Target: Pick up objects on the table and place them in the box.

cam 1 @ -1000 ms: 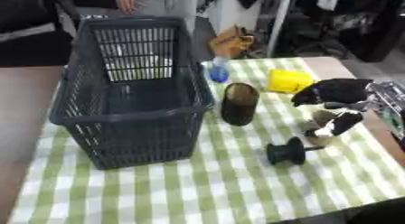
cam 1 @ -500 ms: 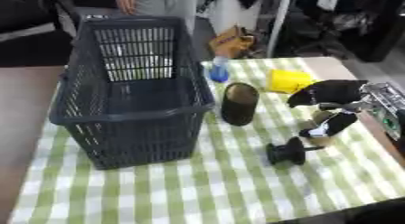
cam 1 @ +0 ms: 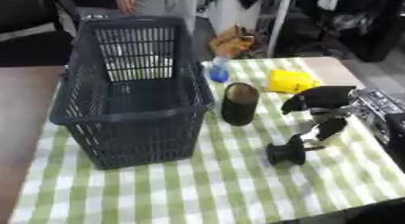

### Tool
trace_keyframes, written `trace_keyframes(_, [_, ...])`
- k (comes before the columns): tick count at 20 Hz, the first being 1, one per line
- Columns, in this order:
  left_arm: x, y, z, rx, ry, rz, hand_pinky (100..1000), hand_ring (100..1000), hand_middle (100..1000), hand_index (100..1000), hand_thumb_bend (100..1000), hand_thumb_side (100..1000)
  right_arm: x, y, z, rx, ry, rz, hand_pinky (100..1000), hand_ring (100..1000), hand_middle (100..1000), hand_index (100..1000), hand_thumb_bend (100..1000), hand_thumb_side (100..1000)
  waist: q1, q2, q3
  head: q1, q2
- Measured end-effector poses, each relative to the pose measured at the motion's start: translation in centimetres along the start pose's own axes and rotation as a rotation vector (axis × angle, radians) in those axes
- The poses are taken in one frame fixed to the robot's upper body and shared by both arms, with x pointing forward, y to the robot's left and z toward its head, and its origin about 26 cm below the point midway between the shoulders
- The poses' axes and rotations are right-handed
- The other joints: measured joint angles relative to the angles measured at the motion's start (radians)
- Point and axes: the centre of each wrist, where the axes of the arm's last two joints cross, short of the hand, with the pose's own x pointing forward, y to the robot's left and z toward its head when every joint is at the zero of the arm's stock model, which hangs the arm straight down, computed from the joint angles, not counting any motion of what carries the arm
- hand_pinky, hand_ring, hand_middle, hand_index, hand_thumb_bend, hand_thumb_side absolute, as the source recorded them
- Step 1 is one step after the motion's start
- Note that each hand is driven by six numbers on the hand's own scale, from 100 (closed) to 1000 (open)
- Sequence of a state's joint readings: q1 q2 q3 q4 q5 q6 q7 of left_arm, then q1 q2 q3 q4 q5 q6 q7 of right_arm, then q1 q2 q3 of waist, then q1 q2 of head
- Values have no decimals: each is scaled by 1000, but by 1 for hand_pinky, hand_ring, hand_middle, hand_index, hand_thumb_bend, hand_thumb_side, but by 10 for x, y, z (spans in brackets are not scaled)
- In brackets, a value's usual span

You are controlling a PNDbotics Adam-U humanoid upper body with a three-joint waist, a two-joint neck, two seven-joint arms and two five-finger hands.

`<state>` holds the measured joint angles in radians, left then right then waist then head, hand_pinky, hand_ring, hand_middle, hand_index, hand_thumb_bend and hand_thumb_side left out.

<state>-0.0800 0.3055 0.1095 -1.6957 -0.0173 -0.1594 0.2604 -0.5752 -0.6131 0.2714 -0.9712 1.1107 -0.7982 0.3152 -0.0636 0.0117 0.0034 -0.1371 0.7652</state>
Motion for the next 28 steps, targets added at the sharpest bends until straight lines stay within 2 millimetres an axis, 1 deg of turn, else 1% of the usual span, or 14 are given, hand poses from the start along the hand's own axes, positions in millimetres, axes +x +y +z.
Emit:
trace_keyframes(7, [0,0,0,-3,-1,0,389,792,732,803,433,931,1,5,-5,26,5,-18,860,883,862,892,472,929,0,0,0,-1,0])
trace_keyframes(20, [0,0,0,-4,-1,2,388,793,733,803,436,932,-3,14,-3,94,25,3,869,887,862,885,472,950,0,0,2,-1,0])
trace_keyframes(28, [0,0,0,-7,-2,4,389,793,733,803,437,932,-1,12,-6,109,5,39,873,890,862,883,474,961,0,-1,3,-1,0])
